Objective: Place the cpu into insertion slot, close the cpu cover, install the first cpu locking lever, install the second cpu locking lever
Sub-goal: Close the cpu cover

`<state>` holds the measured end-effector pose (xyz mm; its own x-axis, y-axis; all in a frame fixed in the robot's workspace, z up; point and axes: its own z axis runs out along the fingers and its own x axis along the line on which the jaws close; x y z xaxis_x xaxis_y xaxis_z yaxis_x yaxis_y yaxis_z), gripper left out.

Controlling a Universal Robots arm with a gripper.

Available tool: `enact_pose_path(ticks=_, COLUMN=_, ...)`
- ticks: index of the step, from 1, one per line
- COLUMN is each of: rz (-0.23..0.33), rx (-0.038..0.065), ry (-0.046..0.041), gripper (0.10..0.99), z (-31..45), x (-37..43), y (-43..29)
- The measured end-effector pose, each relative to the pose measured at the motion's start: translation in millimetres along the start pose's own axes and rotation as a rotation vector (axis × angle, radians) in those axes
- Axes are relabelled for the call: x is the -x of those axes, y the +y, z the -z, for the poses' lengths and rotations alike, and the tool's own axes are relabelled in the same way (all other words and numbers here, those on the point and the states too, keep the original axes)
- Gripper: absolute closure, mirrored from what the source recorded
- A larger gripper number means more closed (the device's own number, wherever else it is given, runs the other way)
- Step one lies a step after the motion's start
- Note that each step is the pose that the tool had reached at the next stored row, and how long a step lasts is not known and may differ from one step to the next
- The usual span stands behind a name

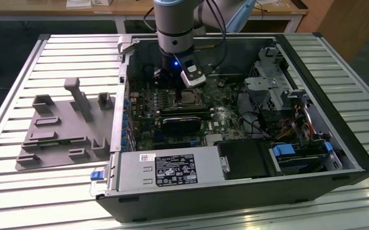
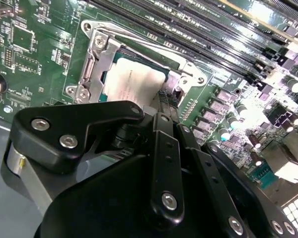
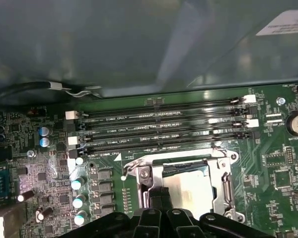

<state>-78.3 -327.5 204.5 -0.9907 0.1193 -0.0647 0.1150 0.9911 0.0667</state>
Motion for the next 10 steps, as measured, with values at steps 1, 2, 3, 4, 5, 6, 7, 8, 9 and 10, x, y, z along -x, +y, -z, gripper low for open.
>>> enact_pose_path(ticks=1, rz=0.0, rx=0.003, ry=0.0003, gripper=0.984, z=-0.5, x=-0.2, y=-0.4)
enact_pose_path(ticks=2, rz=0.0, rx=0.006, ry=0.0006, gripper=0.984, z=-1.1, x=-0.4, y=-0.7)
enact_pose_path(ticks=3, rz=-0.001, rx=0.01, ry=0.001, gripper=0.984, z=-1.5, x=-0.6, y=-1.0)
enact_pose_path(ticks=4, rz=-0.001, rx=0.014, ry=0.0016, gripper=0.984, z=-1.7, x=-0.8, y=-1.3)
enact_pose_path(ticks=5, rz=-0.001, rx=0.019, ry=0.0021, gripper=0.984, z=-2.0, x=-1.0, y=-1.6)
enact_pose_path(ticks=6, rz=-0.002, rx=0.024, ry=0.0027, gripper=0.984, z=-2.3, x=-1.1, y=-1.9)
enact_pose_path(ticks=7, rz=-0.002, rx=0.028, ry=0.0032, gripper=0.984, z=-2.4, x=-1.2, y=-2.2)
enact_pose_path(ticks=8, rz=-0.002, rx=0.03, ry=0.0034, gripper=0.984, z=-2.5, x=-1.1, y=-2.5)
enact_pose_path(ticks=9, rz=-0.002, rx=0.032, ry=0.0036, gripper=0.984, z=-2.6, x=-1.1, y=-2.7)
enact_pose_path(ticks=10, rz=-0.003, rx=0.034, ry=0.0039, gripper=0.984, z=-2.6, x=-1.1, y=-2.8)
